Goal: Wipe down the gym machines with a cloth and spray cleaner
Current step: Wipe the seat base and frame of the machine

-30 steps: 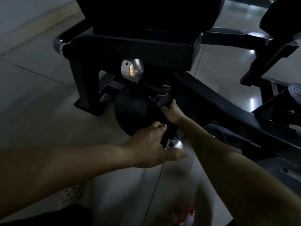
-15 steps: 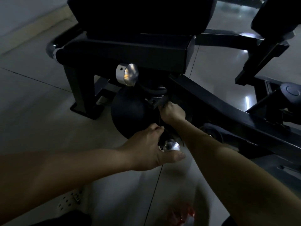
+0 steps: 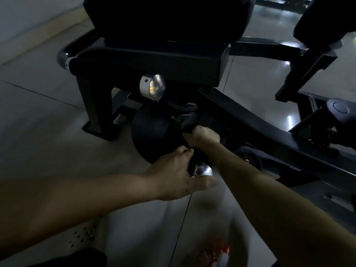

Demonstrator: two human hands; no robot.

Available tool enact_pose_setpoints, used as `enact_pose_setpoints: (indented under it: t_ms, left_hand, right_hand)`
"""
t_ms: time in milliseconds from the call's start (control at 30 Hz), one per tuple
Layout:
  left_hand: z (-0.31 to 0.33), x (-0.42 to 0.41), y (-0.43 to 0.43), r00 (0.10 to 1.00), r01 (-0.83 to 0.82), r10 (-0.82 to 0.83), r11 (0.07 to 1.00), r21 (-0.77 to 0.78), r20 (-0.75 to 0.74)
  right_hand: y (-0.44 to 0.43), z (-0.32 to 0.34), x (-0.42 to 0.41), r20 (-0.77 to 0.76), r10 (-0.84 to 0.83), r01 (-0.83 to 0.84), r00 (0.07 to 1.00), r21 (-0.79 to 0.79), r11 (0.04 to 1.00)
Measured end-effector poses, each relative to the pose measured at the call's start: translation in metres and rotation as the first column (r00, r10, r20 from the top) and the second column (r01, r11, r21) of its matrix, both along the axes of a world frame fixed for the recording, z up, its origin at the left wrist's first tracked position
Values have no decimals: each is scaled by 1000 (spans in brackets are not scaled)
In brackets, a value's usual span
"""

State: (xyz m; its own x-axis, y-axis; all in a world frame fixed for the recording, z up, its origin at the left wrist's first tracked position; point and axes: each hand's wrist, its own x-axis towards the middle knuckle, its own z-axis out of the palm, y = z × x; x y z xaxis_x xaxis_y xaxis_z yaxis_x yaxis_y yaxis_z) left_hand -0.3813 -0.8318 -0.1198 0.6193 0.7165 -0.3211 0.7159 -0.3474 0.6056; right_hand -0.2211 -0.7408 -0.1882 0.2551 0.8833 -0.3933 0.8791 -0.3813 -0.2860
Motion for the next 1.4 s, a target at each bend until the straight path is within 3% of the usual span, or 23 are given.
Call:
enact_pose_setpoints:
  t_ms: [33, 100, 200, 267, 333, 433, 500, 567, 667, 733, 867, 1033, 1100, 1167, 1233, 1400]
  left_hand:
    - [0, 0, -1, 1000, 2, -2, 1000, 0, 2]
    - [-1, 0, 0, 1000, 0, -1, 1000, 16, 6]
    - [0, 0, 0, 1000, -11, 11, 1000, 2, -19]
    - [1, 0, -1, 1000, -19, 19, 1000, -2, -10]
    - [3, 1, -2, 1000, -21, 21, 1000, -22, 2]
    - [4, 0, -1, 1000, -15, 14, 1000, -12, -25]
    - [1, -1, -2, 1000, -7, 7, 1000, -7, -19]
    - [-2, -1, -1, 1000, 4, -4, 1000, 17, -6]
    - [-6, -1, 0, 1000, -5, 5, 1000, 15, -10]
    - [-5, -1, 0, 1000, -4, 4, 1000, 15, -15]
    - [1, 0, 0, 1000, -7, 7, 1000, 6, -11]
    - [0, -1, 0, 1000, -4, 3, 1000, 21, 15]
    - [0, -1, 0, 1000, -4, 3, 1000, 30, 18]
    - [0, -1, 0, 1000, 10, -10, 999, 40, -3]
    - [0, -1, 2, 1000, 19, -18, 999, 37, -5]
    - [-4, -5, 7, 999, 49, -48, 997, 52, -11]
  right_hand:
    - [-2, -1, -2, 36, -12, 9, 999, 83, 996]
    - [-3, -4, 2, -49, -24, 29, 999, 109, 994]
    - [-9, 1, 16, -275, -28, -12, 961, -144, 990]
    - [-13, 12, 19, -404, -115, -26, 908, -327, 945]
    - [-6, 14, 19, -356, -77, -46, 931, -325, 945]
    - [5, 9, 7, -94, 27, -34, 995, -72, 997]
    - [2, 5, 1, 14, 7, -8, 1000, 88, 996]
    - [-1, -2, 2, -37, -21, 26, 999, 130, 991]
    - [-4, 2, 10, -161, -11, 7, 987, -25, 1000]
    - [-10, 7, 13, -312, -47, 3, 949, -141, 990]
    - [-19, 4, 21, -449, -148, 40, 881, -241, 970]
    - [-44, -21, 27, -690, -339, 284, 640, -197, 938]
    - [-40, -25, 26, -652, -288, 297, 701, -100, 950]
    - [-22, -23, 23, -509, -135, 174, 850, 30, 984]
    - [-5, -20, 15, -359, -51, 80, 932, 66, 995]
    - [0, -16, 11, -323, -37, 91, 946, 155, 984]
